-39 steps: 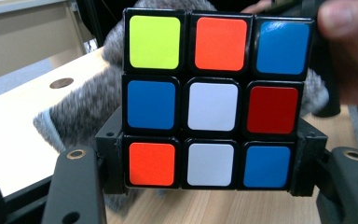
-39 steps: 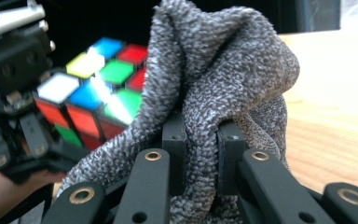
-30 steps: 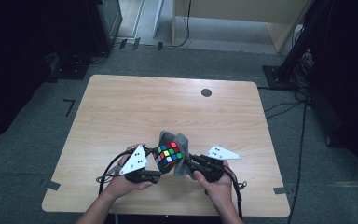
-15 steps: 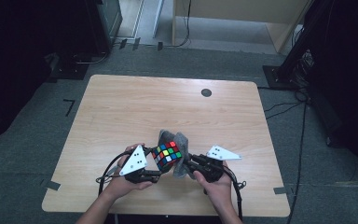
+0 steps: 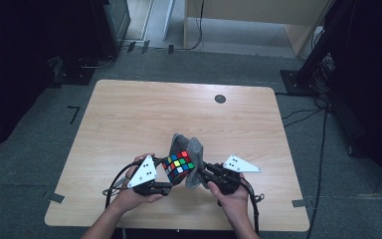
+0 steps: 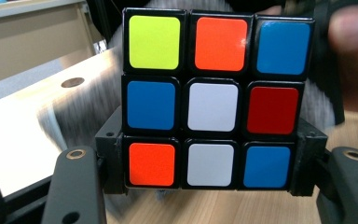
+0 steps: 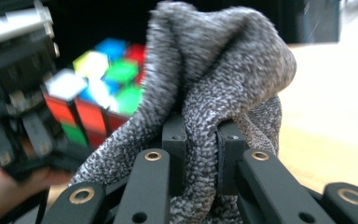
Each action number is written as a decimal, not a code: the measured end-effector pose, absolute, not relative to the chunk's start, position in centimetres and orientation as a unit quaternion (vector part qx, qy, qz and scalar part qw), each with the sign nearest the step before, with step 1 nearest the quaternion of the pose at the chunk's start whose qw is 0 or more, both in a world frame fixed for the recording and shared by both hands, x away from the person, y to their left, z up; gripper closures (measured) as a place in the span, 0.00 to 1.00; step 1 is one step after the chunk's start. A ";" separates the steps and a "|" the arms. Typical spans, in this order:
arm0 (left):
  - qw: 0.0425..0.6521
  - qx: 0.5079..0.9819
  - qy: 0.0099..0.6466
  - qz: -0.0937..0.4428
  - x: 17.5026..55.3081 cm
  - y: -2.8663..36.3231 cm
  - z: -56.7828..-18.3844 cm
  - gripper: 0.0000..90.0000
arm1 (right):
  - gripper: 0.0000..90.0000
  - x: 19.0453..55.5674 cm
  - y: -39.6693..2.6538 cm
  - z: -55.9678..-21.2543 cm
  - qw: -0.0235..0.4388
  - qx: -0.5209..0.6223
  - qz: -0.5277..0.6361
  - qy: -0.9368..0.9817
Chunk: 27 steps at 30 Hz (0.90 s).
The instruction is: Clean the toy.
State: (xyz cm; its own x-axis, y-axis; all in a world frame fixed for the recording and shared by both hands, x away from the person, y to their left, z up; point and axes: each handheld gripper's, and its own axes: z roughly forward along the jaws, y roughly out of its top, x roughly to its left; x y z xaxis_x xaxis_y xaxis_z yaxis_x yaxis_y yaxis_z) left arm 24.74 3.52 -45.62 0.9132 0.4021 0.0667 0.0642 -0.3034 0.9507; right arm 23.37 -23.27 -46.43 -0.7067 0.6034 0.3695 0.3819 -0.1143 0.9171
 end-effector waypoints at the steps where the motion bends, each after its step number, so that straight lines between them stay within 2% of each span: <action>1: 0.572 0.793 0.148 0.147 24.7 3.5 -45.6 0.38 | 0.88 23.3 -23.2 -46.4 0.088 0.370 0.648 0.659; 8: 0.582 0.785 0.159 0.140 25.0 4.0 -45.3 0.38 | 0.87 23.7 -21.8 -48.3 0.046 0.371 0.608 0.700; 16: 0.577 0.790 0.158 0.136 25.0 3.8 -45.6 0.38 | 0.88 23.3 -23.4 -46.0 0.087 0.365 0.647 0.663; 22: 0.581 0.787 0.164 0.130 25.2 4.1 -45.4 0.38 | 0.88 23.5 -22.0 -47.7 0.064 0.361 0.614 0.699; 27: 0.583 0.785 0.165 0.130 25.2 4.1 -45.4 0.38 | 0.87 23.7 -21.9 -47.6 0.063 0.365 0.593 0.715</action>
State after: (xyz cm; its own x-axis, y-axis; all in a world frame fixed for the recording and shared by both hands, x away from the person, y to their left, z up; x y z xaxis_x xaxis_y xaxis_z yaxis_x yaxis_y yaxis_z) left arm 25.25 4.15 -45.40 0.9116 0.4110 0.0110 0.1080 -0.2651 0.9582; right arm 23.66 -21.92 -47.55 -0.7259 0.5964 0.3426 0.4474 0.0313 0.8938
